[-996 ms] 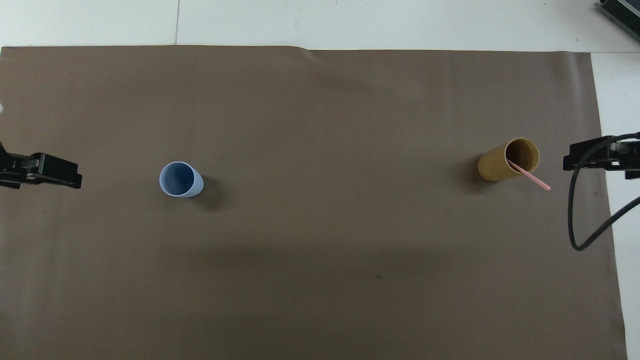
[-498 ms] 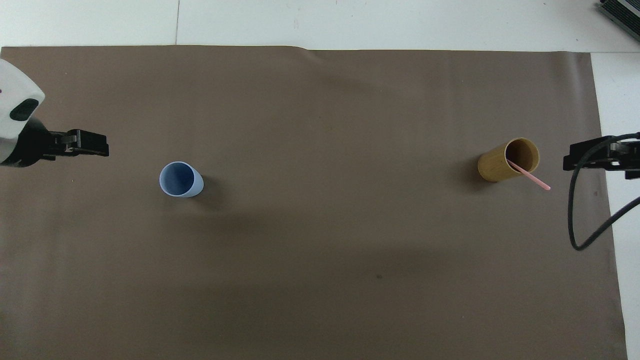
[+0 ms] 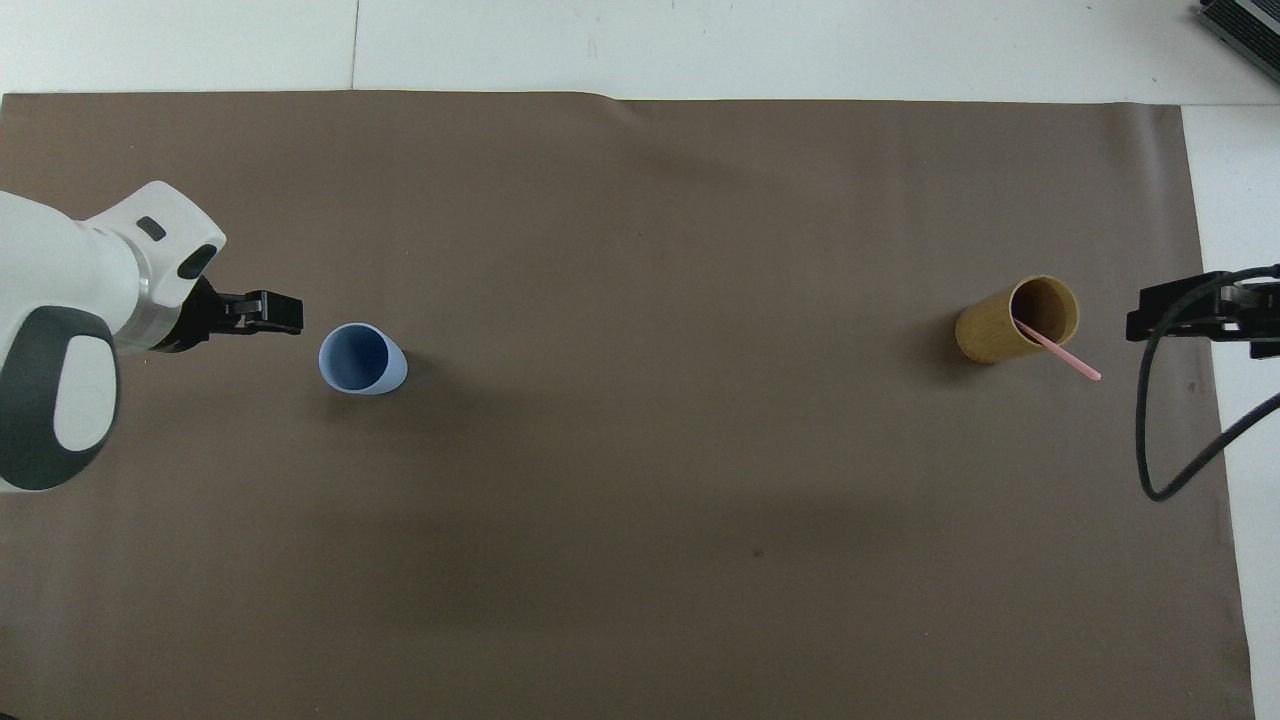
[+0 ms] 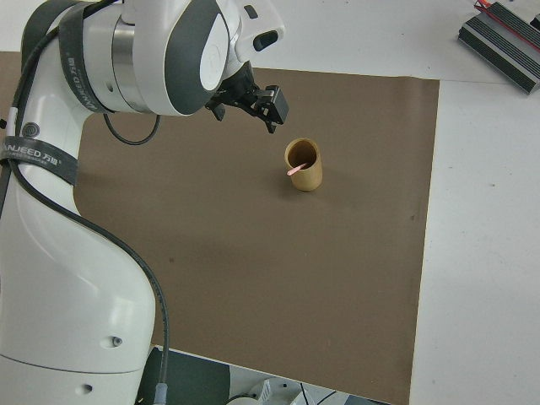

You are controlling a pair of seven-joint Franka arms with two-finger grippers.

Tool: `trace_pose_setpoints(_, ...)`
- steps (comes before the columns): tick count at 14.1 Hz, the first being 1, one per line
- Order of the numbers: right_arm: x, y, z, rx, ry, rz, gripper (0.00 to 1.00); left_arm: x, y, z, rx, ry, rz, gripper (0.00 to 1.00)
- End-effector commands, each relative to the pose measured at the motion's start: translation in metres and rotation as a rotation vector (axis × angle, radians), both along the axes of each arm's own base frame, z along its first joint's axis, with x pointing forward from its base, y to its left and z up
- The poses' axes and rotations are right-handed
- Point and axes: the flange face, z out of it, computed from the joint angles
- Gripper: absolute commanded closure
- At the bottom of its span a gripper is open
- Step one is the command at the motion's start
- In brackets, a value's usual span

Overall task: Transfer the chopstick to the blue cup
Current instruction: 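Reach the left gripper forward to the blue cup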

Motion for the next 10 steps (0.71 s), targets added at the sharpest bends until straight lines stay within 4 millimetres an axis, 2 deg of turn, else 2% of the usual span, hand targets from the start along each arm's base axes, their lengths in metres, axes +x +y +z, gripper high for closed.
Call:
trace_pose_setpoints(1, -0.002, -0.002, 0.000, 0.010, 0.003, 0.007, 0.00, -0.008, -0.021, -0.031, -0.003, 0.028, -0.021, 0.00)
trace_pose_setpoints(3, -0.002, -0.003, 0.000, 0.010, 0.002, 0.005, 0.00, -0.018, -0.021, -0.037, 0.000, 0.041, -0.027, 0.00)
trace_pose_setpoints(5, -0.002, -0.002, 0.000, 0.010, 0.002, 0.007, 0.00, -0.019, -0.022, -0.051, 0.003, 0.058, -0.034, 0.00)
trace_pose_setpoints(6, -0.002, -0.003, 0.000, 0.010, 0.002, 0.005, 0.00, -0.021, -0.022, -0.057, 0.005, 0.065, -0.031, 0.10)
trace_pose_setpoints(8, -0.002, -0.003, 0.000, 0.010, 0.002, 0.005, 0.00, -0.018, -0.015, -0.057, 0.002, 0.051, -0.018, 1.00)
trace_pose_setpoints(10, -0.002, -0.002, 0.000, 0.010, 0.002, 0.007, 0.00, -0.014, -0.008, -0.055, 0.002, 0.044, -0.041, 1.00)
